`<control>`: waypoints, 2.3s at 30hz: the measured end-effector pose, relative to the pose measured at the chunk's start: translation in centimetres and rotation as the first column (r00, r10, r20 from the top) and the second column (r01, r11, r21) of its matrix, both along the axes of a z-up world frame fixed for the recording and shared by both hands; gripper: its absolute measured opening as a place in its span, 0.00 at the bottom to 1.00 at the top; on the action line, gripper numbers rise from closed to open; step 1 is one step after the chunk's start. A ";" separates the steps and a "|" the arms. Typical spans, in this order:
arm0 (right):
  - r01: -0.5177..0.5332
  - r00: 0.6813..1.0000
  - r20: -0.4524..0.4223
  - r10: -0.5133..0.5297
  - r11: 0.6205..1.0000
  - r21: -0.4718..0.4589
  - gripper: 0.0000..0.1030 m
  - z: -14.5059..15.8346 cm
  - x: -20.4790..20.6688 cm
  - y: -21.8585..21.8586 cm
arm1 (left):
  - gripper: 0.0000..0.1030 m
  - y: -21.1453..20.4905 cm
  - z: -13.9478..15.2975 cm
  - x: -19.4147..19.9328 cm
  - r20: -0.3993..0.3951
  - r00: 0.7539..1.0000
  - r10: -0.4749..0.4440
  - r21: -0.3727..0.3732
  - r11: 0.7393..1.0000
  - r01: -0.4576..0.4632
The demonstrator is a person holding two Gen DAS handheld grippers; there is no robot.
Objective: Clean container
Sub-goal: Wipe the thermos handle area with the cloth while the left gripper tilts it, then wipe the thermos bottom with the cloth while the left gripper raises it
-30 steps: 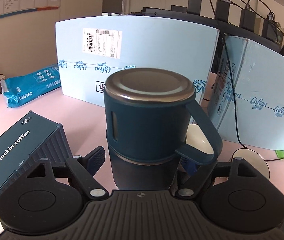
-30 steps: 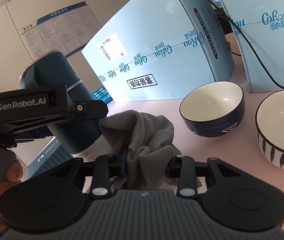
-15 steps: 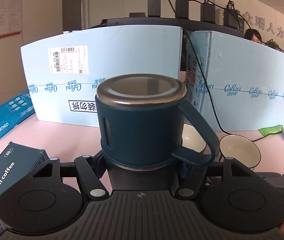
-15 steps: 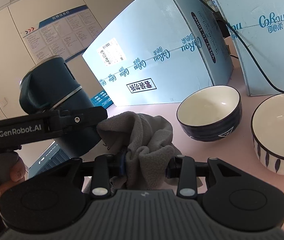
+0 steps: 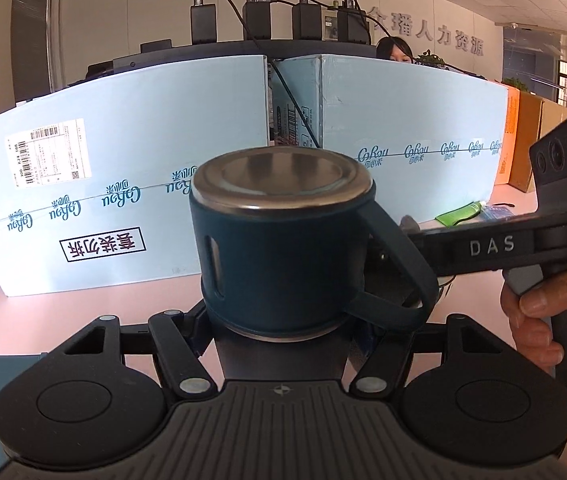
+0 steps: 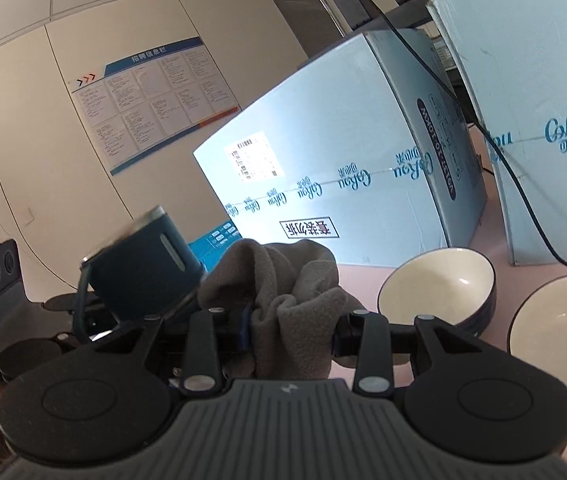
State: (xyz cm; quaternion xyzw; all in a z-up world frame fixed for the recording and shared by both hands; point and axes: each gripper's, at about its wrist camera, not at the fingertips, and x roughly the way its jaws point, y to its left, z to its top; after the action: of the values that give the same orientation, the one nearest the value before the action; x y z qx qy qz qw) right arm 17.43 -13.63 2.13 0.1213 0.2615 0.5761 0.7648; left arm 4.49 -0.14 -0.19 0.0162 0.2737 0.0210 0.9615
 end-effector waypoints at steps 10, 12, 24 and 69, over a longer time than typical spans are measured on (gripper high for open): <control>-0.020 0.997 -0.074 0.029 0.993 0.119 0.35 1.7 0.9 -0.1 | 0.60 0.4 0.0 -0.1 0.001 1.000 0.000 0.004 1.000 0.000; -0.012 0.995 -0.100 0.022 0.995 0.096 0.34 0.8 1.0 0.2 | 0.60 0.5 0.0 -0.1 0.001 1.000 0.000 0.004 1.000 0.000; -0.022 0.989 -0.147 0.020 1.000 -0.013 0.34 -2.1 0.5 0.9 | 0.60 0.8 -0.2 -0.7 -0.013 1.000 0.004 -0.007 1.000 -0.004; -0.061 0.975 -0.201 0.092 0.986 0.156 0.27 1.4 1.3 -0.4 | 0.60 1.2 0.9 0.7 -0.057 0.984 -0.170 0.049 0.984 0.173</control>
State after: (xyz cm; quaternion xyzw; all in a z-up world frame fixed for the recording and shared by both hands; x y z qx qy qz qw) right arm 18.71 -14.02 3.56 0.2271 0.3005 0.6074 0.6994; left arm 5.22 1.04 0.73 0.0661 0.2959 -0.0550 0.9514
